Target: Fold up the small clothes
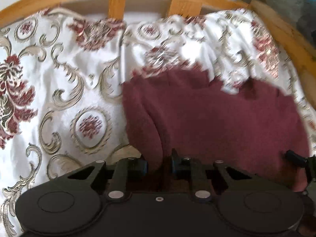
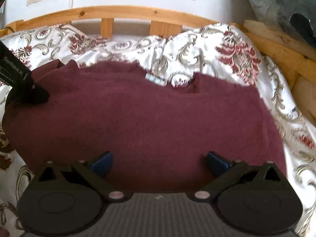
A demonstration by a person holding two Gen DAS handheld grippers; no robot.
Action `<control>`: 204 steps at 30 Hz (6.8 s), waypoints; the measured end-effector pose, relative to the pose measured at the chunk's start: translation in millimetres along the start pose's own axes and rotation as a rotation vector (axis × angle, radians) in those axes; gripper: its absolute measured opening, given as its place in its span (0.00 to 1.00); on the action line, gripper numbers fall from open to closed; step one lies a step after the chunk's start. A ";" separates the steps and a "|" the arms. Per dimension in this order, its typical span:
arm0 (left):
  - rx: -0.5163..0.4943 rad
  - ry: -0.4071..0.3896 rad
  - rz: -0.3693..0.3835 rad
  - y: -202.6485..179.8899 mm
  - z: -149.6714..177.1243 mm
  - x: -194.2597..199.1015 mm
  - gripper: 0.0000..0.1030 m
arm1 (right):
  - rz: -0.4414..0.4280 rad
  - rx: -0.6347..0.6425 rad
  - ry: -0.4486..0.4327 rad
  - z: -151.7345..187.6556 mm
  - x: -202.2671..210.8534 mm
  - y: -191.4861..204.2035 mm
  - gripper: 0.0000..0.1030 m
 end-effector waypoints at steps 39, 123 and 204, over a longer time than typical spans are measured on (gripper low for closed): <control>-0.427 -0.106 0.150 -191.7 39.8 47.8 0.94 | 0.448 -0.156 -0.268 -6.7 50.2 -165.8 1.00; 0.035 -0.227 -0.063 -84.0 -20.2 -73.7 0.97 | -0.003 -0.433 -0.126 9.9 14.6 -162.7 0.95; -0.138 -0.378 -0.069 -108.7 -47.4 -106.4 0.00 | 0.113 -0.331 -0.075 19.6 9.2 -150.8 1.00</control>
Point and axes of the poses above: each gripper's, at about its wrist camera, not at the fingertips, and x roughly against the way its jaws point, y to its left, z to its underside, the point moved 5 cm from there along -x, roughly the way its jaws point, and after that the axes turned 6 degrees about x, right-handed, at the moved point
